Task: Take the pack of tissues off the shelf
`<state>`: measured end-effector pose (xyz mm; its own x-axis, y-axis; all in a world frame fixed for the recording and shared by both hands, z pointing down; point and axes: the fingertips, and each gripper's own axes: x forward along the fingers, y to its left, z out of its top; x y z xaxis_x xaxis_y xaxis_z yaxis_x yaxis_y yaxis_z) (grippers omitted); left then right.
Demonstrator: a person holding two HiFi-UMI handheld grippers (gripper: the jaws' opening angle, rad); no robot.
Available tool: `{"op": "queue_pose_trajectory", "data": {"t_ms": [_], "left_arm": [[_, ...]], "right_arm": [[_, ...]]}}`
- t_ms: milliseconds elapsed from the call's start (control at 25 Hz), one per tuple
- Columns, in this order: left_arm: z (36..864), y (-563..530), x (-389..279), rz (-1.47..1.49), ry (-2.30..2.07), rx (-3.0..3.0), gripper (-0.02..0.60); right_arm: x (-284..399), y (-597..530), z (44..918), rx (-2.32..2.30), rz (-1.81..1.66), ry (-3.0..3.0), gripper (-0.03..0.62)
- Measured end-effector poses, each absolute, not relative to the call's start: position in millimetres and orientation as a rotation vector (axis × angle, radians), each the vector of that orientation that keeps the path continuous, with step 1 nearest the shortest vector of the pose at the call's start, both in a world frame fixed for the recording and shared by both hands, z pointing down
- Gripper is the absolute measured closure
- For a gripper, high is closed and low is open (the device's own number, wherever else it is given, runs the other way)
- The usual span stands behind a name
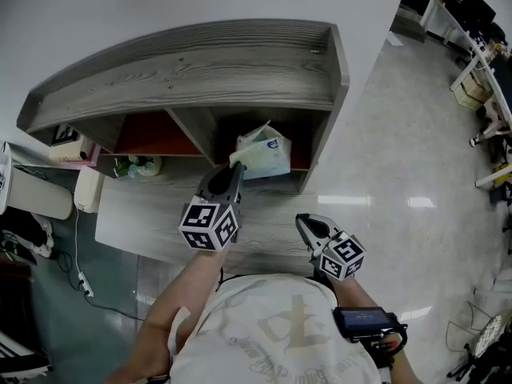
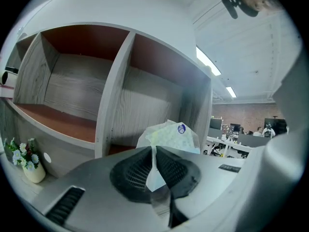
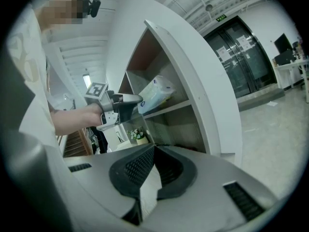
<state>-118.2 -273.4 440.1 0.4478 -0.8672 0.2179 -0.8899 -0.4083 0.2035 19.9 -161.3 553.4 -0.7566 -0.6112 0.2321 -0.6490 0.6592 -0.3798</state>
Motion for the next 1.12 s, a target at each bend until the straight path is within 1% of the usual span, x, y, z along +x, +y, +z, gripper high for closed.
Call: {"op": "queue_pose_trajectory", "data": {"t_ms": [720, 1120], "left_arm": [[440.1, -216.8, -146.7, -0.038, -1.426, 2.451, 0.545], [466.3, -180.7, -186.5, -0.075, -1.436, 2.414, 0.545]], "right_arm": [[-12.2, -144.8, 546.0, 1.008, 0.635, -2.798, 0.589], [-35.3, -140.4, 544.4, 0.960, 0.607, -2.810, 0.589]]}}
